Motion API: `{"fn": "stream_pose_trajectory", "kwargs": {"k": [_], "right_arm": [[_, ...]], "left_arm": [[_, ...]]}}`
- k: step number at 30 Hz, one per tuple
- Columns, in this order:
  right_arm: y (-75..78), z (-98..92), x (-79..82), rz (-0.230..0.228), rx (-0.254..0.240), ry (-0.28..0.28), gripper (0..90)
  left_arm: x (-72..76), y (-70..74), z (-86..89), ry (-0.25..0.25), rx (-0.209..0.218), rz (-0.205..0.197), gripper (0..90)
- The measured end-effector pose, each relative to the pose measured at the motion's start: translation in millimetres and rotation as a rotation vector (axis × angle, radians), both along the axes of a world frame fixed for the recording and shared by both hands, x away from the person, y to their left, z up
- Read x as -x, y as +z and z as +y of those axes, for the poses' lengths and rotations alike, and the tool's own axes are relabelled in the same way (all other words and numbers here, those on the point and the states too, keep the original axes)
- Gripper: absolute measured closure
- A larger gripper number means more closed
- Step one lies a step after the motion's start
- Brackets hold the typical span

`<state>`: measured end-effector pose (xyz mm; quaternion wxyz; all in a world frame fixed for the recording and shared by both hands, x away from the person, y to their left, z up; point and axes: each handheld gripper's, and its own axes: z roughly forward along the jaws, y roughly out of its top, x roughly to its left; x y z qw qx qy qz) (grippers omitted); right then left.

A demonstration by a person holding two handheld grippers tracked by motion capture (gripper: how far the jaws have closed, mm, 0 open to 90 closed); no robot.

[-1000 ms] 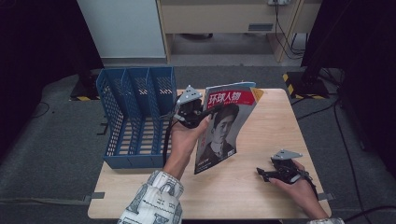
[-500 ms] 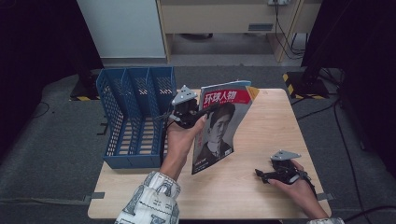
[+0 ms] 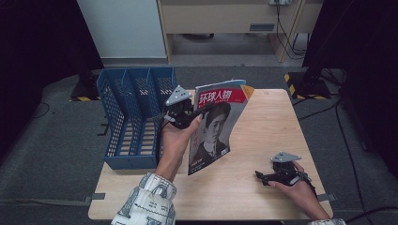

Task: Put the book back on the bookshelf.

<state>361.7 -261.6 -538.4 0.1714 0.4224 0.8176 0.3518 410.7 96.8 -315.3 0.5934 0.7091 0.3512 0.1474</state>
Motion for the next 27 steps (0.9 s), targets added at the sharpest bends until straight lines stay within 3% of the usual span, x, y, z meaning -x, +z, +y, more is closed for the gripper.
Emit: {"fn": "stream_pose_trajectory", "kwargs": {"k": [27], "right_arm": [[0.0,0.1,0.8,-0.003,0.010,0.005,7.2]], "left_arm": [[6.1,17.7,19.1,0.035,0.001,-0.016,86.5]]}}
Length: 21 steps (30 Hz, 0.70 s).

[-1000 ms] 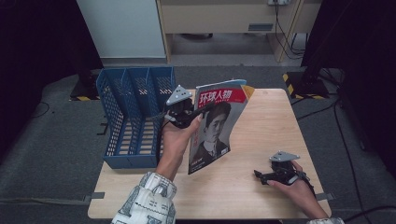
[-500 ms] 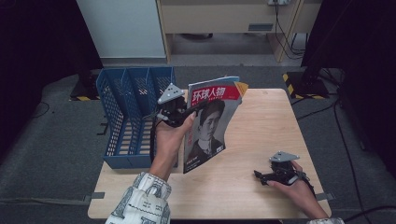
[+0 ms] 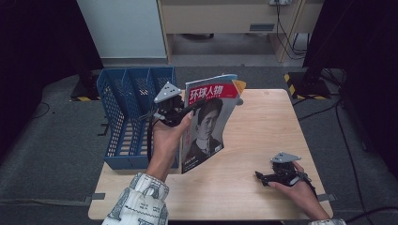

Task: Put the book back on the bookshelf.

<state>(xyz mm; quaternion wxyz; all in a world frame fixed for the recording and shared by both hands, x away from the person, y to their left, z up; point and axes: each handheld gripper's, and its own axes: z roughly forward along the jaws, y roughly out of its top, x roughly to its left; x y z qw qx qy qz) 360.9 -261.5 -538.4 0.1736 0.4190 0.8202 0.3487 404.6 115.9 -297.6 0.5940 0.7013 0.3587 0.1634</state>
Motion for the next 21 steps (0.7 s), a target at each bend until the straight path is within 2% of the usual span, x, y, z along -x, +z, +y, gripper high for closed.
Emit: {"fn": "stream_pose_trajectory", "kwargs": {"k": [11,15,16,21], "right_arm": [[-0.2,0.2,0.1,-0.002,0.000,-0.002,7.2],[-0.2,0.2,0.2,-0.002,-0.001,-0.003,7.2],[-0.2,0.2,0.2,-0.002,-0.001,-0.003,7.2],[-0.2,0.2,0.3,-0.002,-0.001,-0.003,7.2]], "left_arm": [[2.0,-2.5,7.7,0.011,0.022,0.010,86.5],[2.8,-2.9,14.5,0.022,0.043,0.013,86.5],[3.2,-3.1,18.9,0.031,0.064,0.016,86.5],[3.6,-3.3,31.9,0.052,0.100,0.024,86.5]]}}
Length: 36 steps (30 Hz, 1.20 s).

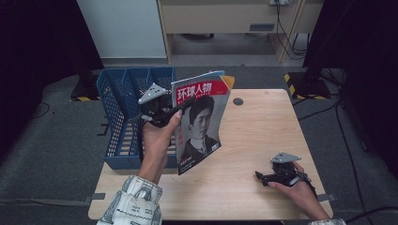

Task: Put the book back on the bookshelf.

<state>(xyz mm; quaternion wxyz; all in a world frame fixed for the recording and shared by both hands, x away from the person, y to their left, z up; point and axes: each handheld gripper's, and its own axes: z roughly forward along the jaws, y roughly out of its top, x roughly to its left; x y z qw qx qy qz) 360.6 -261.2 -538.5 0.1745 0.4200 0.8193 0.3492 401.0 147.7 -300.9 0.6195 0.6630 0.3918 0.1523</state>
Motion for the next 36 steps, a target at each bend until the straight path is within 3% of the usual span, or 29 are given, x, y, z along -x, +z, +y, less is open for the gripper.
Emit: {"fn": "stream_pose_trajectory", "kwargs": {"k": [9,15,20,36], "right_arm": [[0.0,0.1,0.2,0.000,-0.001,-0.001,7.2],[0.0,0.1,0.2,0.000,0.000,0.000,7.3],[0.0,0.1,0.3,0.000,0.000,-0.001,7.3],[0.1,0.3,0.7,0.004,-0.002,-0.004,7.3]], "left_arm": [[3.3,-3.9,24.4,0.038,0.023,0.012,86.5],[7.1,-4.9,34.4,0.050,0.013,0.009,86.5],[10.0,-8.8,47.9,0.066,0.039,0.019,86.5],[21.2,-6.3,76.4,0.116,0.048,0.006,86.5]]}}
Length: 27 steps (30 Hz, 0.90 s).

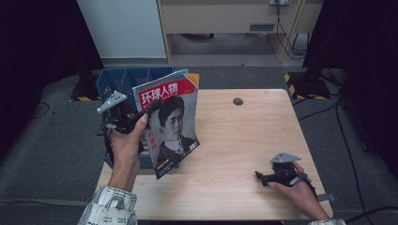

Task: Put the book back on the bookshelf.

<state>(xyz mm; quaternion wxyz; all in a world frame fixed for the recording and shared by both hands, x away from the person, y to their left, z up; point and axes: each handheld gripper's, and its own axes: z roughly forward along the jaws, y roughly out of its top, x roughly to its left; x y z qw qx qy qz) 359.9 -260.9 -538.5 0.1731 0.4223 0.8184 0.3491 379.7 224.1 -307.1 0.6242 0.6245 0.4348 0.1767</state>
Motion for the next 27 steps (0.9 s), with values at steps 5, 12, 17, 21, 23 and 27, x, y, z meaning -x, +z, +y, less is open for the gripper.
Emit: {"fn": "stream_pose_trajectory", "kwargs": {"k": [5,12,17,21,23,27], "right_arm": [[0.0,0.0,0.1,0.000,0.000,0.000,7.3],[0.0,0.1,0.2,0.000,-0.001,0.000,7.3],[0.0,-0.1,0.1,0.000,0.003,0.002,7.3],[0.0,-0.1,0.1,0.000,0.002,0.001,7.3],[0.0,-0.1,0.1,0.000,0.002,0.002,7.3],[0.0,0.1,0.2,-0.001,0.001,-0.001,7.3]], "left_arm": [[2.8,2.5,6.5,0.011,0.006,-0.007,86.5],[6.2,6.8,18.6,0.030,0.010,-0.013,86.5],[8.3,8.1,27.2,0.044,0.014,-0.016,86.5],[11.9,9.0,36.7,0.064,0.037,-0.023,86.5],[13.6,9.5,42.6,0.075,0.053,-0.026,86.5],[16.4,11.7,48.4,0.088,0.035,-0.031,86.5]]}}
